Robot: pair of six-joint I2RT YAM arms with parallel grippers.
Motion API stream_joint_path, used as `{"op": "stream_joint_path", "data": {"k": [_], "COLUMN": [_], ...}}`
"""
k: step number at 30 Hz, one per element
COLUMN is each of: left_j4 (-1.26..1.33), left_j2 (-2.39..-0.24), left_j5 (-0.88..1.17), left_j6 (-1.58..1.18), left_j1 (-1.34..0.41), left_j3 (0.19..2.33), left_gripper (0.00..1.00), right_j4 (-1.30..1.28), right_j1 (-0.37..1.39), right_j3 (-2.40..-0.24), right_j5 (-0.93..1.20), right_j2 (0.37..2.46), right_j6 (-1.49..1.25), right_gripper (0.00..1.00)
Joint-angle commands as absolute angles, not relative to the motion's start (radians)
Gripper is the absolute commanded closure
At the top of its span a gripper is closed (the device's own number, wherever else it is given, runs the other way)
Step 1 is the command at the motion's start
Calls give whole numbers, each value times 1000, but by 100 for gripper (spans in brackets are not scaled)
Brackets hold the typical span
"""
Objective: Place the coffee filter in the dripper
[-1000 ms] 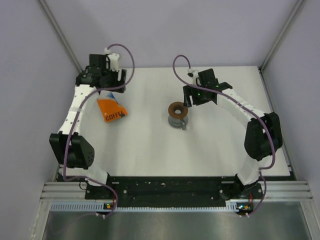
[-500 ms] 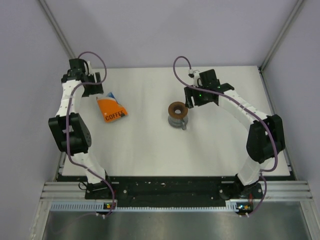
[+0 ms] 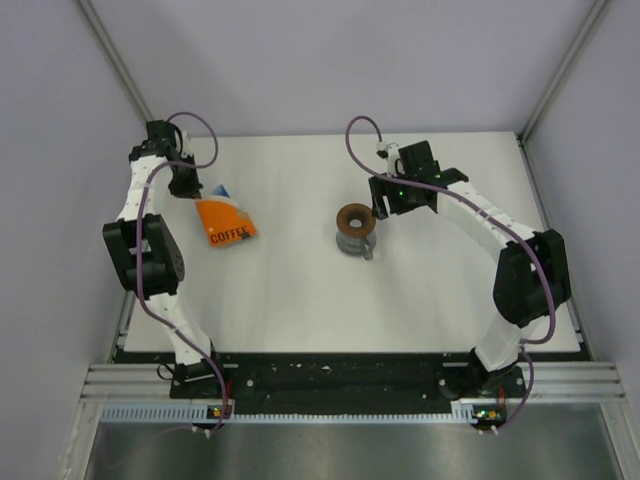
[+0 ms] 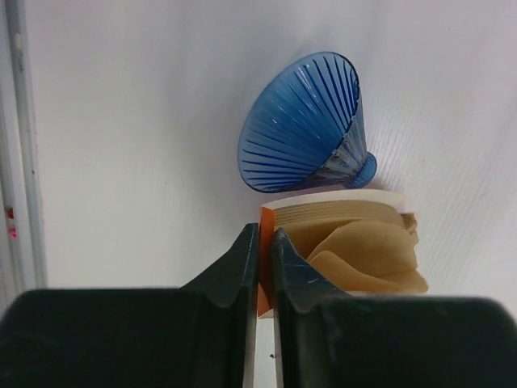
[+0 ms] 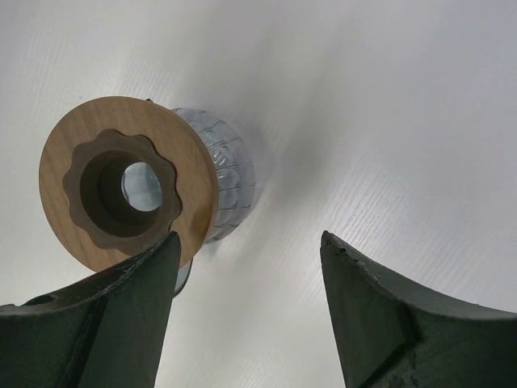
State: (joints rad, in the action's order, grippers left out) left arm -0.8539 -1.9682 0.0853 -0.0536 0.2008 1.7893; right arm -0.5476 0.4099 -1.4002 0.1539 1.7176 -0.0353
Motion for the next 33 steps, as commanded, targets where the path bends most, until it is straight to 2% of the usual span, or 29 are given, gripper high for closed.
{"op": "stream_joint_path", "data": {"k": [1,3,10,17,23,30,33], "left_j4": [-862,-861,-780,-298,-235,-85,-34], "left_j2": [-1902,-1878,-1737,-1533,-1609,-1703,-1715], "left_j5": [132,155,279,302,462,420,475], "left_j6": [-35,-28,43,106,129,189,215], "left_j1": [201,199,146,31,5,-38,-41], "left_j3": [1752,1732,1632,1350,1368,1353,1330], "left_gripper": [93,100,100,100,100,100,100], "right_j4": [-534,-532,-541,-541,-543,-546,-546], "right_j1": [411,411,411,411,413,411,413], "right_j3": [-1405,-1408,-1410,-1408,-1402,-1397,-1388], "right_j5": [144,141,129,110,115,118,117], "right_j2": [1661,1661,1651,1623,1611,1595,1582], "right_j6": [-15,-14,-6,-6,-6,-6,-6], "right_gripper": [30,30,30,30,30,30,30]}}
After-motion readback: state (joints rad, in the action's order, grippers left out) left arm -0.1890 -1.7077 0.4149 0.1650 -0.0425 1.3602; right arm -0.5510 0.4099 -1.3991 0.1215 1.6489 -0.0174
